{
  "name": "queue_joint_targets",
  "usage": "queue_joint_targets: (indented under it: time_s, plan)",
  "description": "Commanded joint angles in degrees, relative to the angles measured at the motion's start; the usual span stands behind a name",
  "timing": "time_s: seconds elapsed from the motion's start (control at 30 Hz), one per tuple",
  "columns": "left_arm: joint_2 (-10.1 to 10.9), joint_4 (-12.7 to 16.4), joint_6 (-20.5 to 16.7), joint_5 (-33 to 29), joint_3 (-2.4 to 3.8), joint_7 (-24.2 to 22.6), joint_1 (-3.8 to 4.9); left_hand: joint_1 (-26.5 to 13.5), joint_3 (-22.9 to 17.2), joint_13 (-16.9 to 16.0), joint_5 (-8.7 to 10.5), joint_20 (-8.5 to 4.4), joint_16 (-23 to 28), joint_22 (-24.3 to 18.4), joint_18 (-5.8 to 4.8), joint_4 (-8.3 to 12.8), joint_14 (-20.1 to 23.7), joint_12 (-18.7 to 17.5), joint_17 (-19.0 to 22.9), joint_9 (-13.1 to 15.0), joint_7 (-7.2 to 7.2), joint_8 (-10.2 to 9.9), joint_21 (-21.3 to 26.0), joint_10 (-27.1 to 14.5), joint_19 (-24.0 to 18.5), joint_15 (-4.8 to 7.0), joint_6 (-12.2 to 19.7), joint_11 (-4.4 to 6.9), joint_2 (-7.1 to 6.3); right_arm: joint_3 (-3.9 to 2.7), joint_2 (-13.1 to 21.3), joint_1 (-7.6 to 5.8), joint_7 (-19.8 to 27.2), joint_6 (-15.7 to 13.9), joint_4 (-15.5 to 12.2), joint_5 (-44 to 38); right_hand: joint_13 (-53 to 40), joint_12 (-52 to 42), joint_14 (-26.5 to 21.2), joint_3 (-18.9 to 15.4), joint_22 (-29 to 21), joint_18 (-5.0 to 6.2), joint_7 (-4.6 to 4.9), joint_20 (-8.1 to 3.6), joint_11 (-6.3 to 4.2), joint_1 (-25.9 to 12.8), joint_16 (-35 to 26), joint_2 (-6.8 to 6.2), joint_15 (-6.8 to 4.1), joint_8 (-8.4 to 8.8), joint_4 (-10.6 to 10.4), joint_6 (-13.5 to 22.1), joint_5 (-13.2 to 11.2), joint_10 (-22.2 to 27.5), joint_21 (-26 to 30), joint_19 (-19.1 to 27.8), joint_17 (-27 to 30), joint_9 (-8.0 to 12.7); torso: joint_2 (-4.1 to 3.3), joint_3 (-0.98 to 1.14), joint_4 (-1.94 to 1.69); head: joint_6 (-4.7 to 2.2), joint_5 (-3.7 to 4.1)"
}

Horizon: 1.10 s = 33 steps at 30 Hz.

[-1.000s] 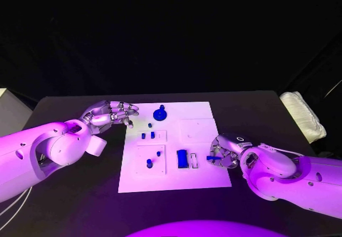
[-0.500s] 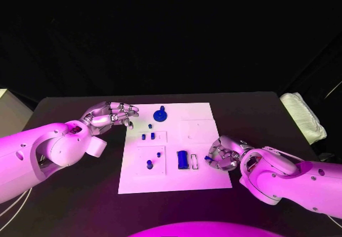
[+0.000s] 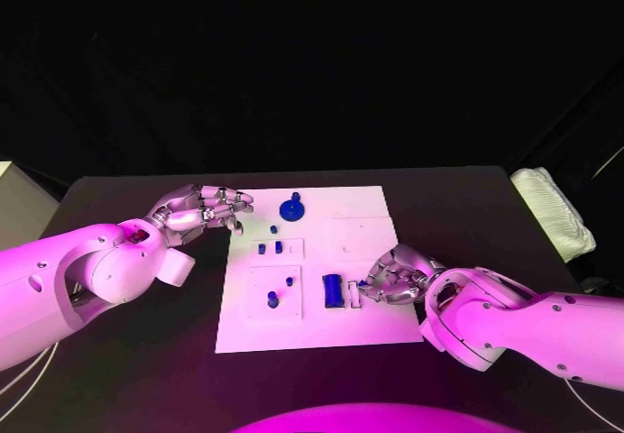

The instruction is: Assemble the parts on the task board

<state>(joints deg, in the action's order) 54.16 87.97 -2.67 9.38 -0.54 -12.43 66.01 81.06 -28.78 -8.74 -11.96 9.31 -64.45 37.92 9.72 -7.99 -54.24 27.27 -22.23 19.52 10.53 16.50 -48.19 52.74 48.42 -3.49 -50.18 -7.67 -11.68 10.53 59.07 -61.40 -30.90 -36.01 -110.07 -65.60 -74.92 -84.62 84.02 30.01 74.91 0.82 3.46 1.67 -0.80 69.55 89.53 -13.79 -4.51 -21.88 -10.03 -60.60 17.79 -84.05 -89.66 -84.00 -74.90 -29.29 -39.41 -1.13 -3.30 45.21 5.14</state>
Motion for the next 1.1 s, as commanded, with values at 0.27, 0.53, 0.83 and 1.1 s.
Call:
queue_joint_targets:
  time_s: [0.27, 0.53, 0.83, 1.1]
  plan:
    - [-0.06, 0.20, 0.71, -0.14, 0.03, -0.15, 0.01, 0.21, -0.14, 0.09, -0.15, 0.14, 0.35, -0.12, 0.80, -0.37, -0.22, -0.31, -0.10, -0.07, 0.27, 0.37, 0.30, -0.20, 0.42, -0.23, 0.16, 0.14, 0.56, -0.01, -2.04, -0.02, -0.39, -1.93, 1.52, 1.29, -12.99, -0.60, 5.93, -1.08, 15.09, -0.82, -0.29, -0.36, -0.33, -1.39, 0.36, -0.08, -0.22, 0.22, -0.53, -0.28, -1.41, -4.32, -0.34, -6.00, -14.86, 0.24, -0.07, 0.08, 0.00, 0.04, -0.21]
    - [-0.09, 0.17, 0.84, -0.14, 0.03, -0.08, 0.01, 0.18, -0.12, 0.10, -0.14, 0.14, 0.36, -0.14, 0.80, -0.41, -0.22, -0.31, -0.11, -0.08, 0.28, 0.39, 0.33, -0.20, 0.45, -0.24, 0.16, 0.13, 0.55, -0.01, -3.21, -0.02, -1.20, -0.04, 1.98, -0.02, -13.27, -1.20, 5.98, -1.76, 15.09, -0.82, -0.45, -0.39, -0.44, -2.14, 0.47, -0.09, -0.29, 0.12, -0.84, -0.72, -2.72, -4.53, -0.34, -6.00, -15.10, 0.26, -0.04, 0.09, 0.03, 0.21, -0.22]
    - [-0.02, 0.17, 0.93, -0.14, 0.03, 0.07, 0.01, 0.14, -0.09, 0.10, -0.13, 0.15, 0.36, -0.16, 0.79, -0.46, -0.22, -0.31, -0.12, -0.08, 0.28, 0.41, 0.36, -0.19, 0.47, -0.25, 0.16, 0.12, 0.54, 0.00, -3.75, 0.05, -3.29, 3.85, 2.39, -2.47, -13.28, -1.20, 5.98, -2.74, 15.09, -0.82, -0.45, -0.42, -0.45, -3.05, 0.47, -0.07, -0.32, 0.19, -1.47, -0.90, -4.58, -4.54, -0.34, -6.00, -15.10, 0.38, -0.01, 0.05, 0.01, 0.48, -0.28]
    - [0.01, 0.18, 1.04, -0.14, 0.03, 0.22, 0.01, 0.14, -0.09, 0.10, -0.13, 0.15, 0.36, -0.16, 0.79, -0.46, -0.22, -0.31, -0.12, -0.08, 0.28, 0.41, 0.36, -0.19, 0.47, -0.25, 0.16, 0.12, 0.54, 0.01, -4.02, 0.12, -4.59, 4.74, 2.36, -4.88, -13.26, -1.14, 5.98, -3.51, 15.09, -0.82, -0.77, -0.50, -0.67, -3.45, 0.47, 0.09, -0.45, -0.30, -1.91, -1.78, -5.36, -4.53, -0.34, -6.00, -15.10, 0.24, -0.02, 0.05, 0.02, 0.44, -0.35]
